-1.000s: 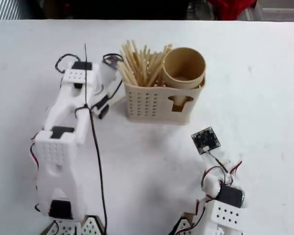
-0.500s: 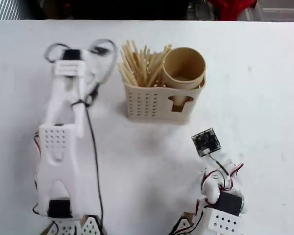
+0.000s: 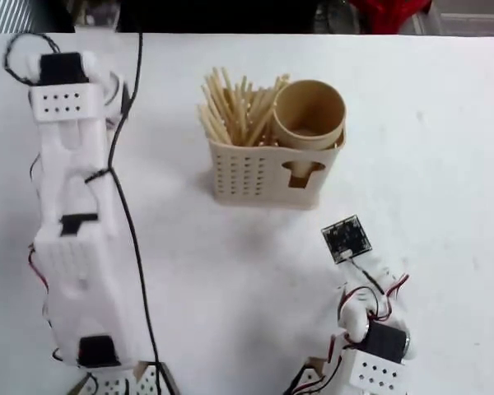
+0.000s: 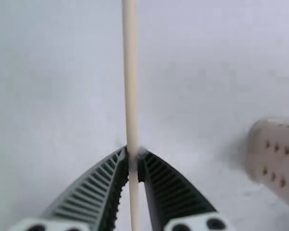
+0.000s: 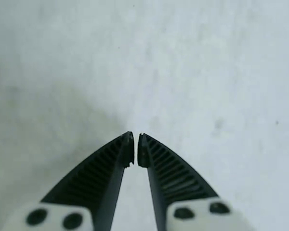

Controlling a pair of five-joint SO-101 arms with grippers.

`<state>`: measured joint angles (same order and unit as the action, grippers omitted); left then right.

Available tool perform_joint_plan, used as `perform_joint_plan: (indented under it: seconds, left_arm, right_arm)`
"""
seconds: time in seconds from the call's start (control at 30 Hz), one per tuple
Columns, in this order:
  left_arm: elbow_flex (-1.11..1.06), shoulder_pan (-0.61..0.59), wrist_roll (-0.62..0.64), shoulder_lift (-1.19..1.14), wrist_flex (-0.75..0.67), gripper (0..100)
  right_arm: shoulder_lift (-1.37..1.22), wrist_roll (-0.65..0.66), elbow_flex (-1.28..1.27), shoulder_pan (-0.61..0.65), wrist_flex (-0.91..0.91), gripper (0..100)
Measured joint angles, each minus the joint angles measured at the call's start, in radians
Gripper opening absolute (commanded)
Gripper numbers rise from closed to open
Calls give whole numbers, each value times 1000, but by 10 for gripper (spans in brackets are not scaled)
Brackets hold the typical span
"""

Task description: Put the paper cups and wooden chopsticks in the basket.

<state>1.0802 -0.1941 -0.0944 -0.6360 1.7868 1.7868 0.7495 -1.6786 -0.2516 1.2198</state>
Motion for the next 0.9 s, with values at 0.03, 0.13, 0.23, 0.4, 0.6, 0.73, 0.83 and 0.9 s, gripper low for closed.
perform_joint_plan:
  seconds: [0.03,0.13,0.23,0.4,0.6,0.73,0.83,0.9]
  left_arm:
    - [-2,18,17,68,0,24]
    - [-69,101,52,290,0,24]
    - [-195,232,78,531,2,24]
    - [-437,506,74,884,-106,24]
    - [-760,609,18,1040,-494,24]
    - [-951,614,12,1040,-812,24]
    - [-1082,612,12,1040,-1005,27]
    - [-1160,612,12,1040,-1091,27]
  right_arm:
    - [0,0,0,0,0,28]
    - [0,0,0,0,0,28]
    - [0,0,0,0,0,28]
    - [0,0,-3,0,0,27]
    - [0,0,-3,0,0,27]
    - [0,0,-3,0,0,28]
    - [0,0,-3,0,0,28]
    - [0,0,-3,0,0,28]
